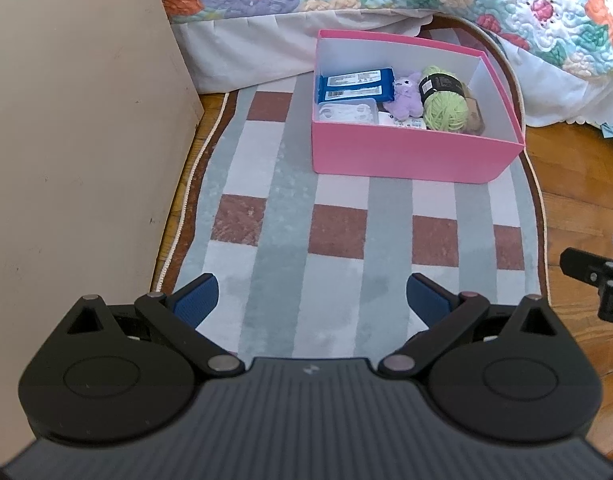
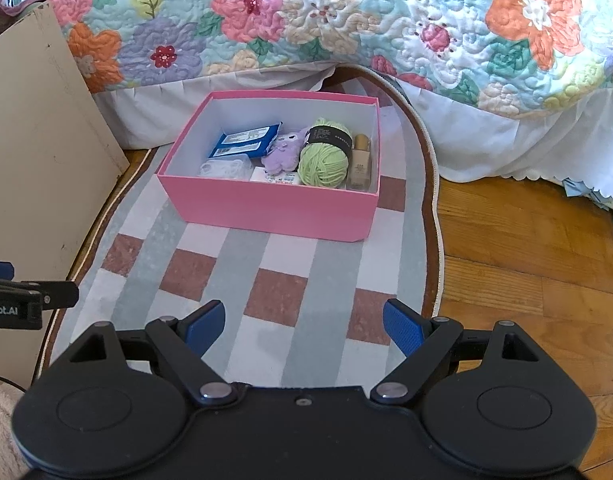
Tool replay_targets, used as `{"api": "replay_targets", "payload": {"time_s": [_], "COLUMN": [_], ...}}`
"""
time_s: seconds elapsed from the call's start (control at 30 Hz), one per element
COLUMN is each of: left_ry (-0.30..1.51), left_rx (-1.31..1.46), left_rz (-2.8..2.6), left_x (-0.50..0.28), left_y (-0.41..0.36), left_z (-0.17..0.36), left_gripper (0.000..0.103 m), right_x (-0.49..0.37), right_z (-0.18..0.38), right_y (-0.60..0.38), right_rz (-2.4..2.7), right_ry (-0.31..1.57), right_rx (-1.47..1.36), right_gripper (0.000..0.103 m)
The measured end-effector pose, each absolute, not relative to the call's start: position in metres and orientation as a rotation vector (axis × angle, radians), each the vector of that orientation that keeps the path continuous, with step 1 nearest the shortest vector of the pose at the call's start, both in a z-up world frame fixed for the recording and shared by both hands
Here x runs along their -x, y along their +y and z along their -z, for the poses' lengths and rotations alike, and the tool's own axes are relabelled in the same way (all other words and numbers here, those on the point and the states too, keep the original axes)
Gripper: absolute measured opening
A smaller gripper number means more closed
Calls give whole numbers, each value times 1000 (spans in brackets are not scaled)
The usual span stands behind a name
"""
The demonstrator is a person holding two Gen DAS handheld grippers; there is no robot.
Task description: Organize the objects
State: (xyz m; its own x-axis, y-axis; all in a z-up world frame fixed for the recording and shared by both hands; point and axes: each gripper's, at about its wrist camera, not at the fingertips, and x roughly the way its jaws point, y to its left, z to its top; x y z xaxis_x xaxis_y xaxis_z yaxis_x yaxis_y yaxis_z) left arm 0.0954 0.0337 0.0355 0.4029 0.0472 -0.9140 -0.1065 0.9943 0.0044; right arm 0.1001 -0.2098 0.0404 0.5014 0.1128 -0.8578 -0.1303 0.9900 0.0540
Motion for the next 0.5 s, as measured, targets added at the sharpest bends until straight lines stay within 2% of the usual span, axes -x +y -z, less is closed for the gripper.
{"api": "replay_targets", "payload": {"time_s": [0.5], "left_ry": [1160], "left_rx": [43], "left_rz": [-101], "left_x": [-98], "left_y": [32], "left_z": [-32], "left_gripper": [102], "right_x": [-100], "right_z": [-42], "right_y": [-212], "right_rz": [-153], "right_ry": [1035], "right_rx": [25], "right_gripper": [89]}}
